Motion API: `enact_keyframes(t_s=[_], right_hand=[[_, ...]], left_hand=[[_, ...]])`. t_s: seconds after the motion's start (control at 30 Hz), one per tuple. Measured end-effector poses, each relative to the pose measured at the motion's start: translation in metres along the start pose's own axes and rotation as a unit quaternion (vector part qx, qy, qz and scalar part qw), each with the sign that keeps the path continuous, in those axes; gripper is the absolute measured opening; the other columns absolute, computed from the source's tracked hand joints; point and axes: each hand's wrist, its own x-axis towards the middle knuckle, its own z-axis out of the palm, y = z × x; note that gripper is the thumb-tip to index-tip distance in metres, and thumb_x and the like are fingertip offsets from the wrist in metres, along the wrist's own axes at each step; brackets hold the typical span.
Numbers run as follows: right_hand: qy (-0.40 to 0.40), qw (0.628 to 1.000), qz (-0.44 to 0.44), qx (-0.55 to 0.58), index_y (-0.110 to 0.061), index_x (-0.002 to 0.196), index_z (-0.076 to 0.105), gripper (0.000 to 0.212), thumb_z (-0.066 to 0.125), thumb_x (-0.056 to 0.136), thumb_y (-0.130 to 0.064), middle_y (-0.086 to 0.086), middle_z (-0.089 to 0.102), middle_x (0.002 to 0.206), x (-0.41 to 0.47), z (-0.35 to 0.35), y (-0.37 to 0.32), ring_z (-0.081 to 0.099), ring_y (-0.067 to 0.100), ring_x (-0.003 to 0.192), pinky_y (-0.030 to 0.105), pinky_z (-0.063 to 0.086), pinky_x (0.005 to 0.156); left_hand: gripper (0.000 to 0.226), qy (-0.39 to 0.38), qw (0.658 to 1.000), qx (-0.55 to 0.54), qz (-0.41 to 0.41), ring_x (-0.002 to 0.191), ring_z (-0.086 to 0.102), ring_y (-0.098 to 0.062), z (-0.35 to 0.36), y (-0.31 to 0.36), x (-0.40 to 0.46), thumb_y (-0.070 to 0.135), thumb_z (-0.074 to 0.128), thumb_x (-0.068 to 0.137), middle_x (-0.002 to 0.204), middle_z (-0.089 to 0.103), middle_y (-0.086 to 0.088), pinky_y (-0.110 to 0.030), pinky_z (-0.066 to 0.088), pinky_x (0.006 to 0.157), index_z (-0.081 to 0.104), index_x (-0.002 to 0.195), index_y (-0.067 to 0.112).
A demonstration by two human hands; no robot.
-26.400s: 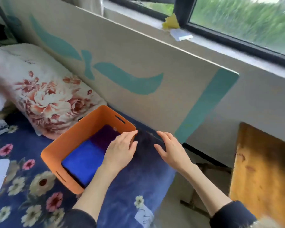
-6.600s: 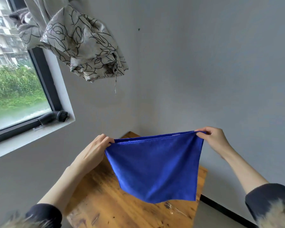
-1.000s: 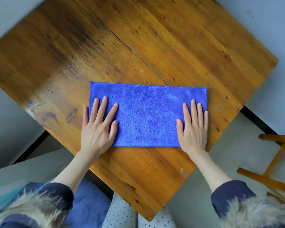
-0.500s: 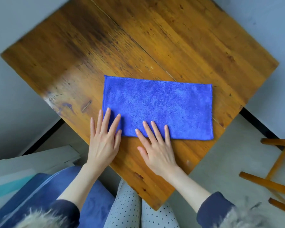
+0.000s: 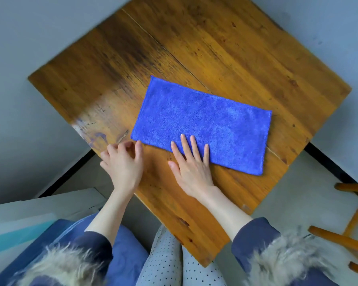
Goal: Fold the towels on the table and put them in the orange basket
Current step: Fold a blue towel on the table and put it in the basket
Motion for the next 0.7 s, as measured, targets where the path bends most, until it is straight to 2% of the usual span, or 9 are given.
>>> enact_keyframes(t_s=[0.13,0.3,0.4,0.47,0.5,0.53,0.6,0.7], right_hand=[[0.054,0.998,0.021,0.009,-0.025,0.147,0.022,0.052,0.024,0.098,-0.045,0.002,0.01,0.157,-0.006,-0.009,0.01,0.0,0.022,0.145,0.059,-0.007,0.111],[-0.002,0.996,0.09,-0.023,-0.032,0.148,0.001,0.057,0.018,0.097,-0.051,0.0,-0.008,0.158,-0.012,-0.009,0.036,-0.012,0.024,0.144,0.061,-0.006,0.109],[-0.025,0.996,0.081,-0.024,-0.033,0.147,-0.007,0.059,0.017,0.096,-0.053,0.0,-0.014,0.157,-0.01,-0.008,0.039,-0.016,0.026,0.143,0.061,-0.004,0.109],[-0.033,0.996,0.082,-0.015,-0.034,0.147,-0.007,0.06,0.018,0.096,-0.053,-0.001,-0.015,0.156,-0.008,-0.01,0.038,-0.017,0.025,0.143,0.061,-0.006,0.109],[-0.036,0.996,0.083,-0.007,-0.034,0.147,-0.007,0.06,0.02,0.096,-0.052,-0.001,-0.016,0.156,-0.007,-0.01,0.037,-0.018,0.025,0.142,0.061,-0.006,0.109],[-0.041,0.996,0.085,0.003,-0.034,0.147,-0.006,0.061,0.023,0.096,-0.051,-0.002,-0.017,0.156,-0.006,-0.011,0.038,-0.019,0.025,0.142,0.061,-0.007,0.108],[-0.05,0.995,0.085,0.027,-0.035,0.147,-0.004,0.061,0.028,0.096,-0.049,-0.003,-0.018,0.156,-0.005,-0.014,0.039,-0.021,0.024,0.142,0.061,-0.008,0.108],[-0.063,0.992,0.079,0.071,-0.037,0.147,0.003,0.06,0.033,0.096,-0.045,-0.007,-0.015,0.156,-0.004,-0.02,0.042,-0.018,0.02,0.142,0.059,-0.007,0.109]], left_hand=[[0.053,-0.06,0.993,0.001,-0.106,0.122,0.032,-0.035,-0.001,0.023,0.029,0.057,0.05,0.085,0.126,0.045,-0.016,-0.044,0.025,0.102,0.064,0.111,0.014],[0.039,-0.129,0.972,-0.02,-0.195,0.125,0.03,-0.034,-0.002,0.035,0.048,0.047,0.061,0.079,0.132,0.042,-0.015,-0.043,0.024,0.103,0.065,0.106,0.019],[0.023,-0.118,0.973,-0.077,-0.184,0.113,0.046,-0.033,-0.005,0.036,0.051,0.037,0.064,0.078,0.113,0.059,-0.013,-0.04,0.036,0.098,0.059,0.089,0.018],[0.018,-0.118,0.964,-0.163,-0.173,0.099,0.055,-0.03,-0.007,0.037,0.051,0.028,0.064,0.077,0.098,0.062,-0.011,-0.036,0.044,0.086,0.053,0.085,0.017],[0.018,-0.118,0.957,-0.2,-0.173,0.093,0.055,-0.028,-0.009,0.038,0.05,0.023,0.064,0.077,0.094,0.06,-0.01,-0.032,0.044,0.077,0.052,0.087,0.015],[0.018,-0.122,0.948,-0.233,-0.18,0.088,0.053,-0.026,-0.011,0.038,0.05,0.019,0.064,0.078,0.093,0.058,-0.009,-0.031,0.041,0.072,0.051,0.09,0.014],[0.023,-0.145,0.911,-0.316,-0.224,0.086,0.05,-0.022,-0.014,0.04,0.05,0.012,0.064,0.081,0.098,0.054,-0.008,-0.032,0.042,0.073,0.052,0.1,0.012],[0.023,-0.2,0.811,-0.452,-0.313,0.091,0.055,-0.023,-0.025,0.046,0.049,0.003,0.059,0.085,0.105,0.052,-0.01,-0.029,0.047,0.074,0.05,0.107,0.004]])
